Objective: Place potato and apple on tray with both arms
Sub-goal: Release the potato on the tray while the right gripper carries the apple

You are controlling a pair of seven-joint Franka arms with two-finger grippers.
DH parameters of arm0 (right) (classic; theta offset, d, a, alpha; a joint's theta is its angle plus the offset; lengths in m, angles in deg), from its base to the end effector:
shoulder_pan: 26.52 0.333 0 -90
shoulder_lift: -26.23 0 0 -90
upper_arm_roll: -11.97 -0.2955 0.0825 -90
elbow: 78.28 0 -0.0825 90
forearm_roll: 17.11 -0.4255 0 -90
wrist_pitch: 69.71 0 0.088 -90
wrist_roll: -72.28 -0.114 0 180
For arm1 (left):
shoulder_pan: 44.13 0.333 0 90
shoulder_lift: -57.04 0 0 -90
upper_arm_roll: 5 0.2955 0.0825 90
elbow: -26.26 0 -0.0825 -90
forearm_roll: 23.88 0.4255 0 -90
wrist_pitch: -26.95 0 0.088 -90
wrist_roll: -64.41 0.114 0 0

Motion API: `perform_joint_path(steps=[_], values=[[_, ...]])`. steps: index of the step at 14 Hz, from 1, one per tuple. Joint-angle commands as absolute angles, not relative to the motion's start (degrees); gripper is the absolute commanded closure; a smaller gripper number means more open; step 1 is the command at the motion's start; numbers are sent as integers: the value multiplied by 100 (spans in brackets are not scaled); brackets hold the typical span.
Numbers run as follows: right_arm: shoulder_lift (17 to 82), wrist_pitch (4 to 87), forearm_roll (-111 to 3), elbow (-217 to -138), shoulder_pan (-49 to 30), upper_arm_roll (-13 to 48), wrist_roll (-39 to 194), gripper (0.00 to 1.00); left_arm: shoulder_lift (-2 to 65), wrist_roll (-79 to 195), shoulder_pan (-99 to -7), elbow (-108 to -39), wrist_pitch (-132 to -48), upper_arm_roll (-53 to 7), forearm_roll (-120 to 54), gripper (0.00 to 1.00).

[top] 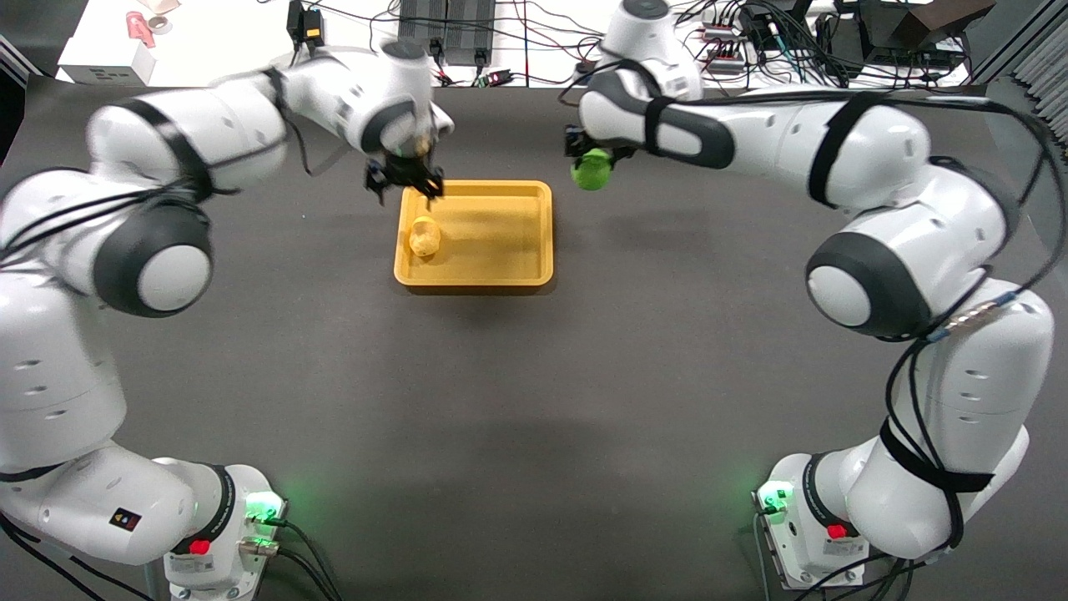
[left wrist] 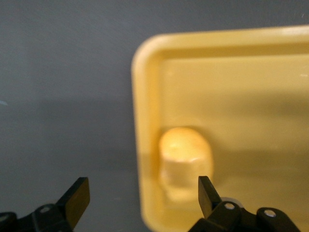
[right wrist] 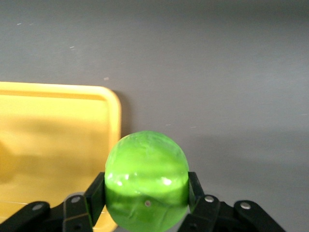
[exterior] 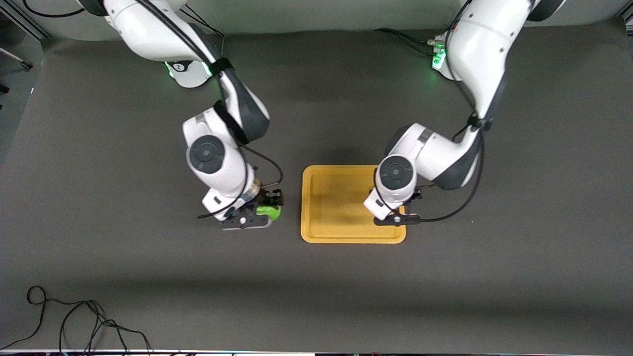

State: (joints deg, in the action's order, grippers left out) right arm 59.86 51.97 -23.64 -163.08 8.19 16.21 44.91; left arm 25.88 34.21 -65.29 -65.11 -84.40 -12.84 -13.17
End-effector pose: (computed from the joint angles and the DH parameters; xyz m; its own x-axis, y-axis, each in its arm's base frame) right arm 0.6312 0.3869 0.2955 0.9997 0.0097 0.0237 0.0115 -0.9968 -0.0790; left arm 0.6155 -0.3160 0.2582 0.9919 -0.0401 -0.1202 -0.0605 -0.9834 -0.1710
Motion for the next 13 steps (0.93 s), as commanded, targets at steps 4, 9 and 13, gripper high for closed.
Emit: perform_joint_path(steps=[4,9,13], values=[[7893,5446,-2476,-13967,1601,1698,3222,61,4155,5752,-5241,-6830,-7580,-1326,-1404,0],[8389,5773,-2459,-13848,2059,1698,2736,62,5368,7125,-4116,-7541,-7676,-1309,-2027,0],[8354,5712,-2476,-13980,2059,1689,2710,61,5721,7144,-3947,-7587,-7659,-1291,-2046,0]])
